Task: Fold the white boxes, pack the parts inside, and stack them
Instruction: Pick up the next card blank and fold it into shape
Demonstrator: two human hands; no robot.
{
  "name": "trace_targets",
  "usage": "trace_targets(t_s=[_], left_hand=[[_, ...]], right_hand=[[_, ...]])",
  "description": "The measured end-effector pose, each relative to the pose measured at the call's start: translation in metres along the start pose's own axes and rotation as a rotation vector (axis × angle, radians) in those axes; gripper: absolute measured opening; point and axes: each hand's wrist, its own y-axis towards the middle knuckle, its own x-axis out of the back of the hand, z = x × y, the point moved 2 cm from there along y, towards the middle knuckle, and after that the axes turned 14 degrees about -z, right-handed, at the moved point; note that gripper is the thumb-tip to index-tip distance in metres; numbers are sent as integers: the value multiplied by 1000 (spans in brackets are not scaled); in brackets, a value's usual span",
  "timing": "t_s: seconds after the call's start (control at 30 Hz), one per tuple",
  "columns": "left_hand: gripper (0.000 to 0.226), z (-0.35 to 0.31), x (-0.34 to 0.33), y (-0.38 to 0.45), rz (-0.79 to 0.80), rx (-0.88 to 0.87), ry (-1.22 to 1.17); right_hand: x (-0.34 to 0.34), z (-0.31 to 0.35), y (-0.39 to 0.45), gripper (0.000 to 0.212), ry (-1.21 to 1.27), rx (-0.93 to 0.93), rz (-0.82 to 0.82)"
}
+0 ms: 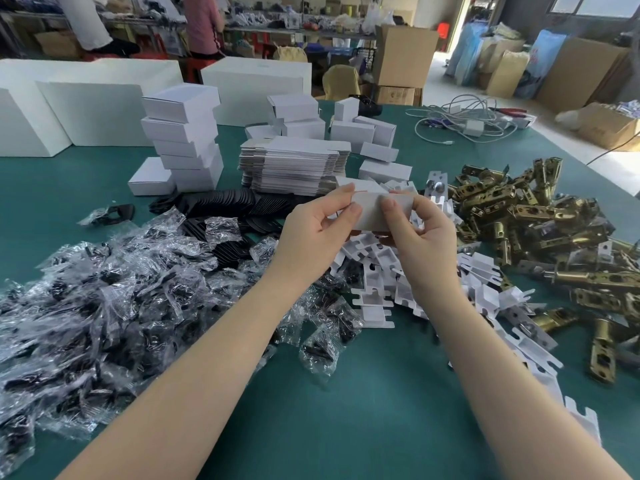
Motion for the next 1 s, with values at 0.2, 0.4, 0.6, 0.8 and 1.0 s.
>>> trace_targets(t_s=[0.2,0.4,0.6,0.8,1.0], left_hand=[[17,-6,-4,-6,-116,131,-121],[18,-7,-4,-7,-99,165,-166],[14,-4,-9,-8,-57,449,-288],[22,1,-11,-8,-56,509,-355],[35,-2,-6,-3,-21,480,-408]], right_hand=[[-2,-1,-2,23,-3,-87,-35],[-1,1,-2,12,6,-91,-111],[-2,8,-3,10,18,-46,-75],[-5,8,-11,27,12,-50,-30],[-6,6,-9,38,54,-106,32]])
